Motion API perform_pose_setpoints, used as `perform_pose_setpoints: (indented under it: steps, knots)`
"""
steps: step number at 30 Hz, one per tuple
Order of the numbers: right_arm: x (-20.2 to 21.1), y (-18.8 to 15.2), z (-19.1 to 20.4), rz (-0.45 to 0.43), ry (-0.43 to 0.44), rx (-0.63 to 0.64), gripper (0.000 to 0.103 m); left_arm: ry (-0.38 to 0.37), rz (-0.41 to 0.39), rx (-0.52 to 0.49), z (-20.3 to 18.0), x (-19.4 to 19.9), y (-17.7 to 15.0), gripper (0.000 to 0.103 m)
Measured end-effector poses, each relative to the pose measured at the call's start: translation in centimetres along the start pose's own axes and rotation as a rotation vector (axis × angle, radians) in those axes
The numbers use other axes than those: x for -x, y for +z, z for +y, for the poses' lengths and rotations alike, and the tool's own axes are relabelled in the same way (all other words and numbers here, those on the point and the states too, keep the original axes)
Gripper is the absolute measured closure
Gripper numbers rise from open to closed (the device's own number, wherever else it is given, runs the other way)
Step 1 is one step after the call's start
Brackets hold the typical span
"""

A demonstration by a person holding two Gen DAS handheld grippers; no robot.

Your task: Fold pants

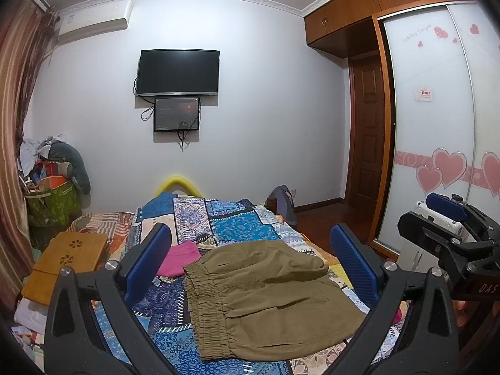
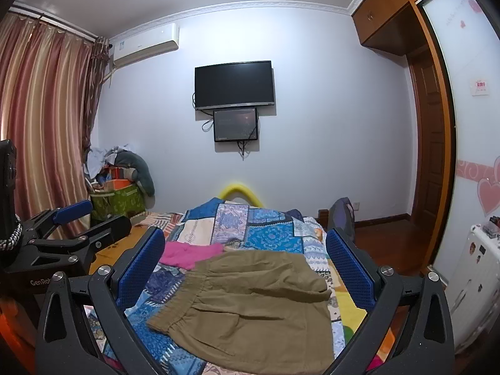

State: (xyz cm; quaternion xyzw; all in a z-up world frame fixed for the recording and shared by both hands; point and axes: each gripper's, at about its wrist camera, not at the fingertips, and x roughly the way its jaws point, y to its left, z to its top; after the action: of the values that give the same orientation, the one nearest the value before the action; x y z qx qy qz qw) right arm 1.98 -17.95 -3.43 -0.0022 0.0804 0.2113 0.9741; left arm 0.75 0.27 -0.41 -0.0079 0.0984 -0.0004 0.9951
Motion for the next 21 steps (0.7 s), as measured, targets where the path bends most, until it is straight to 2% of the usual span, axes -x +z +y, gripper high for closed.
perform_pose_setpoints:
  steps: [21]
  knots:
    - [-0.55, -0.13, -0.19, 0.014, 0.005, -0.004, 0.0, 0.009, 0.006, -0.001, -0.12, -0.57, 0.07, 0.0]
